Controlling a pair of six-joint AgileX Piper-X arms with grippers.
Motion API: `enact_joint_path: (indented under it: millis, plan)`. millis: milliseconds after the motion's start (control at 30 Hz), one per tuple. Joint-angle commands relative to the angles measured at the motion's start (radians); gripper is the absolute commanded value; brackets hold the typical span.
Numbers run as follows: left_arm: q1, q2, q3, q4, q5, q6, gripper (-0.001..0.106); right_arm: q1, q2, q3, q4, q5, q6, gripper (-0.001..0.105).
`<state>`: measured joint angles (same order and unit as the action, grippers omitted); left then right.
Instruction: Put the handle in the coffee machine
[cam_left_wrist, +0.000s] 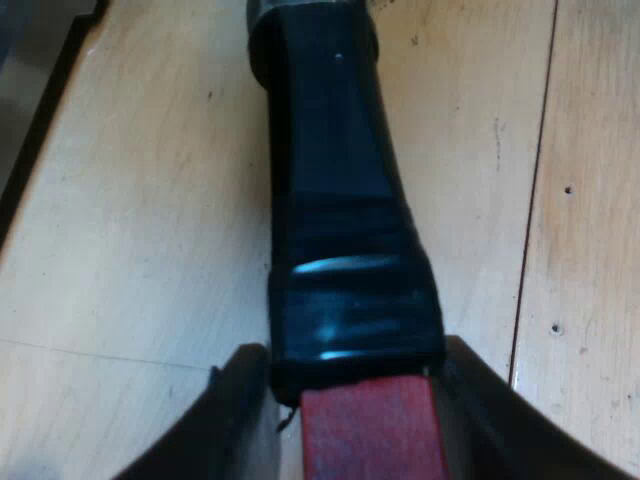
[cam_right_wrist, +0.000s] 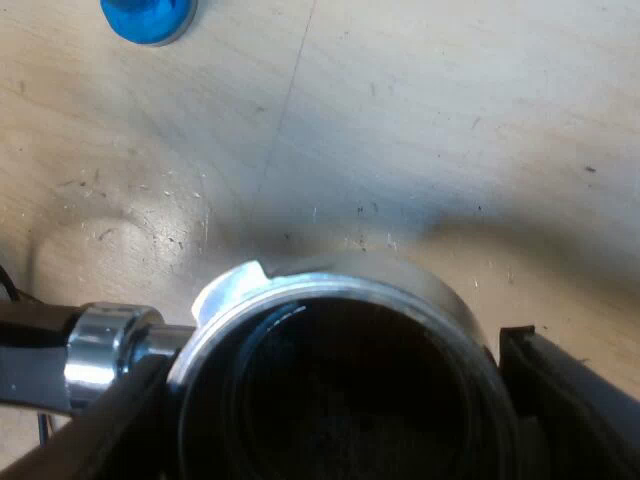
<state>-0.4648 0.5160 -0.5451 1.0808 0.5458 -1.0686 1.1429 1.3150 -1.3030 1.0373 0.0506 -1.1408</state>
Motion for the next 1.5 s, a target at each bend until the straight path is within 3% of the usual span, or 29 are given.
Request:
enact_joint_path:
  millis: [33,200,367,667,700,800,967,1033,1267,1367,1500]
  plan:
    - [-0.001,0.001,0.001,0.013,0.005,0.004,0.034,-0.003,-0.021,-0.009,-0.006,-0.01,-0.004,0.0]
    - [-0.001,0.001,0.001,0.014,0.005,0.004,0.032,-0.003,-0.021,-0.009,-0.006,-0.01,0.0,0.0]
    - [-0.001,0.001,0.001,0.014,0.005,0.007,0.0,-0.003,-0.021,-0.009,-0.006,-0.01,0.007,0.0]
    - [-0.001,0.001,0.001,0.014,0.022,0.028,0.0,-0.003,-0.021,-0.009,-0.008,-0.011,0.009,0.001]
    - [-0.001,0.001,0.001,0.014,0.026,0.028,0.0,-0.003,-0.021,-0.009,-0.008,-0.012,0.009,0.003]
    - [-0.001,0.001,0.001,0.014,0.036,0.028,0.0,-0.003,-0.021,-0.009,-0.011,-0.012,0.001,0.023]
    - [-0.001,0.001,0.001,0.014,0.036,0.028,0.0,-0.003,-0.021,-0.009,-0.04,-0.002,-0.015,0.079]
    - [-0.001,0.001,0.001,0.014,0.036,0.026,0.0,-0.003,-0.021,-0.009,-0.05,-0.002,-0.046,0.087]
    - [-0.001,0.001,0.001,0.014,0.036,0.02,0.0,-0.003,-0.021,-0.009,-0.069,0.087,-0.063,0.089]
    - [0.02,0.001,0.001,0.014,0.036,0.011,0.0,-0.003,-0.026,-0.009,-0.068,0.178,-0.063,0.089]
    - [0.113,0.001,0.001,0.014,0.036,-0.004,0.0,-0.003,-0.026,-0.009,-0.066,0.286,-0.06,0.089]
